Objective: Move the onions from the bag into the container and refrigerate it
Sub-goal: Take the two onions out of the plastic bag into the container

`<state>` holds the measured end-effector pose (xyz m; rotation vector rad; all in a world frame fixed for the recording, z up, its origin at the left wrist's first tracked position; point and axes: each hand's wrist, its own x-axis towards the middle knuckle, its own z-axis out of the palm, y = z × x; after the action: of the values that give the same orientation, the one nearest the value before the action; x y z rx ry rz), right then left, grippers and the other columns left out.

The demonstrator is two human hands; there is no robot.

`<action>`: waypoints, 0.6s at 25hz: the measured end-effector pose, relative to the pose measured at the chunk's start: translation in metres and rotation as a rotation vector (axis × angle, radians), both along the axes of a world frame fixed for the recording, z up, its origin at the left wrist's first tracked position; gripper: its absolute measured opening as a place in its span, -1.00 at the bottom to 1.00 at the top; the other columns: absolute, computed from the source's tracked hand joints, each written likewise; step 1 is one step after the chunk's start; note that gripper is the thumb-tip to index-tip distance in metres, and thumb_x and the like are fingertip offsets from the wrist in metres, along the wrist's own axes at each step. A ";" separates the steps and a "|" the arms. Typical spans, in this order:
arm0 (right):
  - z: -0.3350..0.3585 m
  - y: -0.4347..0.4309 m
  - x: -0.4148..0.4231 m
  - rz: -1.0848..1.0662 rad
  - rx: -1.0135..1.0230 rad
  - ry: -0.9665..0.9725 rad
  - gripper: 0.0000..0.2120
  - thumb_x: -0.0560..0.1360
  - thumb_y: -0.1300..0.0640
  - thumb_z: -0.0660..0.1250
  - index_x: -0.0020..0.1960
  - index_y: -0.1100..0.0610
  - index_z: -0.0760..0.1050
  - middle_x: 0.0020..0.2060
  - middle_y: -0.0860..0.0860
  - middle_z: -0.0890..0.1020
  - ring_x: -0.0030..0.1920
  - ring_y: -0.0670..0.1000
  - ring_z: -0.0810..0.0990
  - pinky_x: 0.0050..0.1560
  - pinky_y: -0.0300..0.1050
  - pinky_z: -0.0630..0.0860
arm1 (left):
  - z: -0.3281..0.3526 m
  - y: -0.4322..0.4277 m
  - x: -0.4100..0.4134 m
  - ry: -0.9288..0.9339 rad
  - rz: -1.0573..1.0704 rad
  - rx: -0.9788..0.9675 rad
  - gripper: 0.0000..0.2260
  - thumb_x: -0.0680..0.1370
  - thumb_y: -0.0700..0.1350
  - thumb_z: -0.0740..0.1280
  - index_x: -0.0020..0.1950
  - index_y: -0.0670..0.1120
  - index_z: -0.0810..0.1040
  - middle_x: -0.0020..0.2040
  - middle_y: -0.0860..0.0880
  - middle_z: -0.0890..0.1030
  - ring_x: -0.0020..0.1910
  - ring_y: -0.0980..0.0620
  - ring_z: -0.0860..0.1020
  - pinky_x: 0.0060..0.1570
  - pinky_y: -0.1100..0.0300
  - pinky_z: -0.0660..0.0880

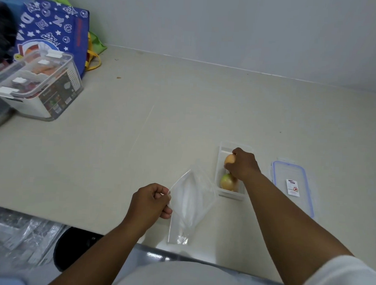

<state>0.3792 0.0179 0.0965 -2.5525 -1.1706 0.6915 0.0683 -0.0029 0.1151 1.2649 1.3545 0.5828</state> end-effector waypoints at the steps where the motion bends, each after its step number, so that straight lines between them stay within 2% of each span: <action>1: -0.004 0.002 0.001 0.004 -0.021 0.000 -0.45 0.40 0.04 0.37 0.37 0.02 0.37 0.23 0.13 0.51 0.12 0.19 0.55 -0.08 -0.08 0.44 | 0.000 -0.001 -0.001 -0.003 -0.001 -0.003 -0.93 0.48 -0.28 0.35 -0.15 -0.16 0.62 -0.49 0.02 0.58 -0.41 -0.10 0.68 -0.35 0.08 0.64; 5: -0.018 0.000 0.005 0.089 -0.113 -0.056 -0.45 0.48 0.06 0.28 0.45 0.04 0.29 0.33 0.15 0.46 0.28 0.19 0.47 0.12 -0.01 0.45 | 0.002 -0.003 -0.003 -0.011 -0.005 -0.005 -0.92 0.48 -0.29 0.36 -0.14 -0.15 0.63 -0.48 0.02 0.58 -0.40 -0.10 0.68 -0.32 0.05 0.65; 7: -0.015 -0.007 0.001 0.079 -0.066 -0.101 -0.47 0.52 0.05 0.27 0.47 0.06 0.29 0.37 0.15 0.43 0.34 0.19 0.43 0.22 0.02 0.42 | 0.002 -0.002 -0.004 -0.009 0.006 -0.003 -0.92 0.48 -0.28 0.36 -0.14 -0.15 0.63 -0.48 0.02 0.59 -0.41 -0.08 0.67 -0.33 0.07 0.64; 9: -0.006 -0.020 -0.013 0.088 0.143 -0.183 -0.54 0.53 0.10 0.30 0.41 0.13 0.38 0.37 0.16 0.46 0.36 0.21 0.41 0.28 0.04 0.39 | 0.001 -0.001 -0.008 -0.012 0.021 -0.003 -0.93 0.49 -0.27 0.36 -0.14 -0.14 0.63 -0.46 0.01 0.60 -0.42 -0.05 0.67 -0.35 0.10 0.63; 12: 0.001 -0.058 -0.052 0.227 0.639 -0.257 -0.77 0.47 0.22 0.40 0.12 0.20 0.60 0.04 0.15 0.65 0.12 0.17 0.58 0.12 -0.08 0.45 | 0.000 0.002 -0.014 -0.026 0.058 -0.016 -0.91 0.50 -0.25 0.35 -0.16 -0.12 0.63 -0.42 0.00 0.61 -0.43 -0.01 0.65 -0.41 0.15 0.59; 14: -0.001 -0.089 -0.084 0.343 0.761 -0.146 -0.81 0.51 0.12 0.37 0.09 0.14 0.62 -0.03 0.07 0.68 0.04 0.07 0.61 0.09 -0.18 0.44 | -0.001 0.004 -0.018 -0.009 0.081 -0.016 -0.90 0.51 -0.23 0.35 -0.16 -0.10 0.63 -0.35 -0.03 0.62 -0.43 0.04 0.63 -0.44 0.18 0.56; 15: -0.003 -0.102 -0.100 0.402 0.727 -0.066 -0.74 0.55 0.02 0.30 0.17 0.10 0.59 0.06 0.03 0.67 0.11 0.04 0.60 0.17 -0.20 0.43 | -0.002 0.005 -0.019 0.001 0.093 -0.017 -0.91 0.52 -0.19 0.35 -0.16 -0.08 0.63 -0.30 -0.05 0.64 -0.42 0.06 0.63 -0.43 0.19 0.56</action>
<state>0.2797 -0.0839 0.0939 -1.7653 -1.6103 0.1839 0.0489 0.0018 0.1132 1.1936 1.4226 0.6341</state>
